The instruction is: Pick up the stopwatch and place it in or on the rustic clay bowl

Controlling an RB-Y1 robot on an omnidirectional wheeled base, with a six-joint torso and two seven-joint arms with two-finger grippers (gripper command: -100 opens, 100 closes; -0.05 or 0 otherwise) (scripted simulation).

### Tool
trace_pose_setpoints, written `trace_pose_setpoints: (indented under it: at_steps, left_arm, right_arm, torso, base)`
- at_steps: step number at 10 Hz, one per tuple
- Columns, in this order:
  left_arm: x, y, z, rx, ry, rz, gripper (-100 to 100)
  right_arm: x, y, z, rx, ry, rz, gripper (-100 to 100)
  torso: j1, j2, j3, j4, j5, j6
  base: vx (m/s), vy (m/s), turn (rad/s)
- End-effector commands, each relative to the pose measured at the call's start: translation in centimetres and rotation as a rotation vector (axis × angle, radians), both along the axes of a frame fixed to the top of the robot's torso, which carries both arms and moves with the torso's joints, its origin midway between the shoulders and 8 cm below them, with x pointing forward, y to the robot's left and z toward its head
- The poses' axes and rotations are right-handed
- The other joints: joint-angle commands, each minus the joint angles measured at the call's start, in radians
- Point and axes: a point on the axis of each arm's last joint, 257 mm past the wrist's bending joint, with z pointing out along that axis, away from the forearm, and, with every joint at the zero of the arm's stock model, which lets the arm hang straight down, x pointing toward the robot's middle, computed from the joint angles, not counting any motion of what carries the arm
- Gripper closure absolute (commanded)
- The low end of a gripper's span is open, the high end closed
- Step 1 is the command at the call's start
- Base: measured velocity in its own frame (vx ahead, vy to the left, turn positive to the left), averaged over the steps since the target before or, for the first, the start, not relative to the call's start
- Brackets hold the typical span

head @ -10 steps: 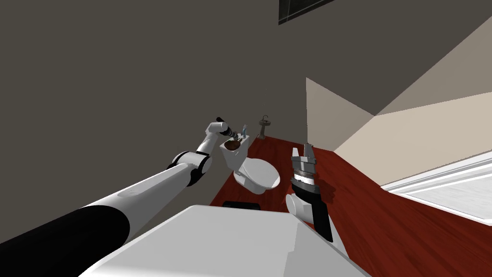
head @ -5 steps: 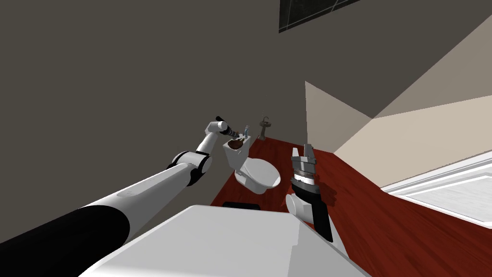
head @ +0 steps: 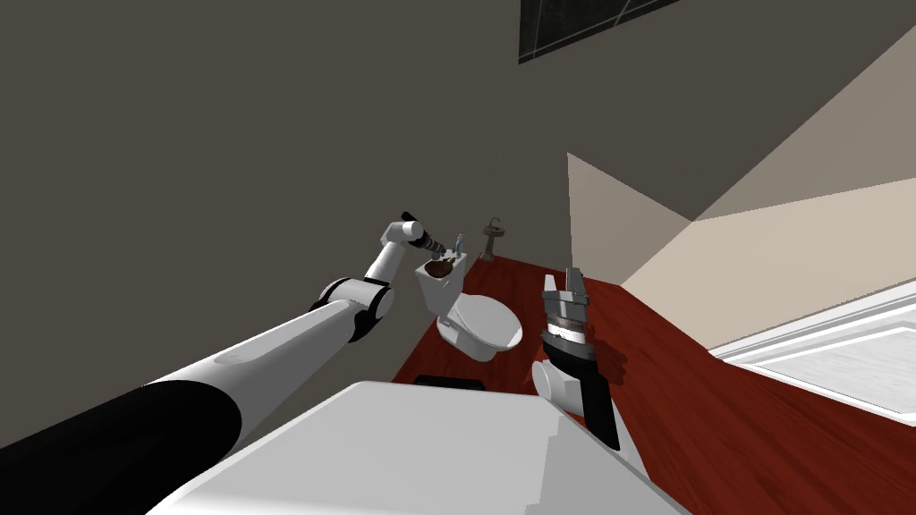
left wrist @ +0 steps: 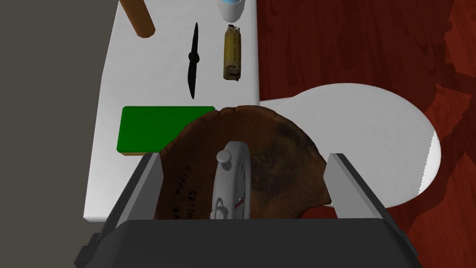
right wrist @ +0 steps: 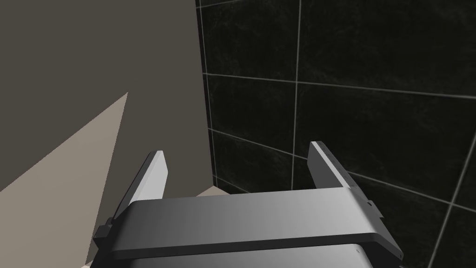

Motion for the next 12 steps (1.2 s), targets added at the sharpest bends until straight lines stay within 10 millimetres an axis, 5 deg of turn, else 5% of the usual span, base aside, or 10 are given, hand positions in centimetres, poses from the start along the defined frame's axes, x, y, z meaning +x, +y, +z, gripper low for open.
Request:
trace_pose_setpoints:
  at_steps: [1, 6, 7, 12]
  left_arm:
    - [-0.5, -0.1, 1.4, 0.0, 0.001, 0.002, -100]
    - [-0.9, -0.2, 3.5, 0.002, -0.003, 0.004, -100]
    - [-1.0, -0.1, 3.5, 0.002, -0.002, 0.004, 0]
    - [-1.0, -0.1, 3.5, 0.002, -0.002, 0.004, 0]
  right_arm:
    - [0.0, 0.0, 0.0, 0.0, 0.0, 0.0, 0]
    - [0.0, 0.0, 0.0, 0.0, 0.0, 0.0, 0]
    - [0.0, 0.0, 0.0, 0.0, 0.0, 0.0, 0]
    - [0.0, 0.0, 0.0, 0.0, 0.0, 0.0, 0]
  torso:
    - [0.0, 0.0, 0.0, 0.0, 0.0, 0.0]
    - [0.0, 0.0, 0.0, 0.0, 0.0, 0.0]
    - [0.0, 0.0, 0.0, 0.0, 0.0, 0.0]
    - [0.0, 0.0, 0.0, 0.0, 0.0, 0.0]
  base:
    - [0.013, 0.007, -0.008]
    - [0.008, 0.005, -0.005]
    - [0.0, 0.0, 0.0]
    - [0.0, 0.0, 0.0]
